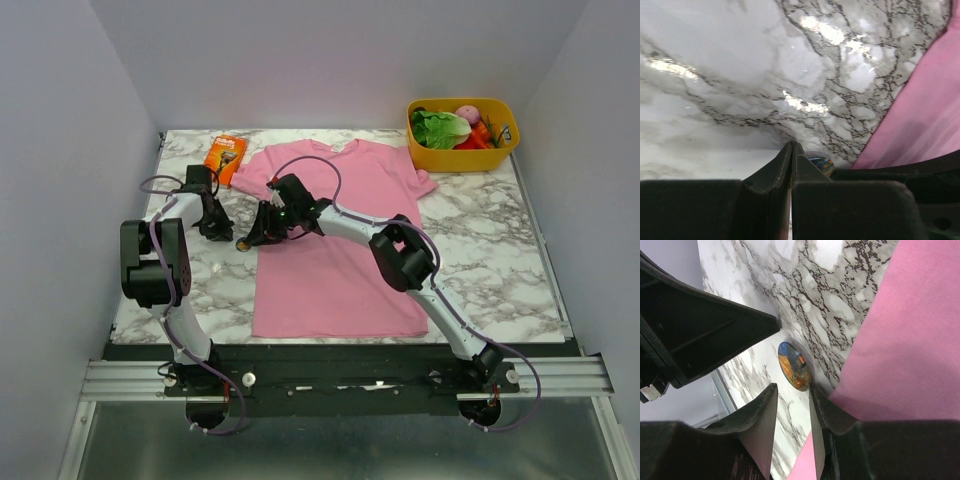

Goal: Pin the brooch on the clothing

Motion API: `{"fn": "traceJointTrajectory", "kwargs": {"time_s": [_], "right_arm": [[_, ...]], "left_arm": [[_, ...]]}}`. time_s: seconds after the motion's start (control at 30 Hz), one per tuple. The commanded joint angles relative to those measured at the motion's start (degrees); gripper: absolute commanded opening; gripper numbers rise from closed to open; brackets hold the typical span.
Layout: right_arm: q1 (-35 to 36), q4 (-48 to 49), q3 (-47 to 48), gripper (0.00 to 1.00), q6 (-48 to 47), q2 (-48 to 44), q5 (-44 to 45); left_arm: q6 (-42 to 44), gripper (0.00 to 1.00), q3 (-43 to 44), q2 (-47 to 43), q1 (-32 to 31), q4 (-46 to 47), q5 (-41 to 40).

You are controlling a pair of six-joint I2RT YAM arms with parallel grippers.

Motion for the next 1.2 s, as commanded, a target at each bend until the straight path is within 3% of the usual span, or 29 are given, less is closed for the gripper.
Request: {"fn": "traceJointTrajectory", "kwargs": {"time_s": [0.0, 0.3, 0.8, 1.17], "right_arm": [[0.7, -3.7, -1.7, 0.4, -0.4, 0.9, 0.4], [0.7, -3.7, -1.1, 0.4, -0.2, 1.4, 0.2], [0.7, -3.6, -1.0, 0.4, 0.8, 1.9, -0.6], [0.8, -2.1, -2.1, 0.4, 1.5, 1.7, -1.3]], "left_arm": [[2.6, 0.22, 1.0, -1.3, 0.5, -4.9, -3.4], [4.4, 0.36, -0.2, 1.0, 0.5, -6.6, 2.6], [0.8, 0.41, -4.2, -0.1, 0.6, -4.0, 10.0], [-1.0, 0.42, -6.8, -0.5, 0.3, -1.2, 10.5]]}}
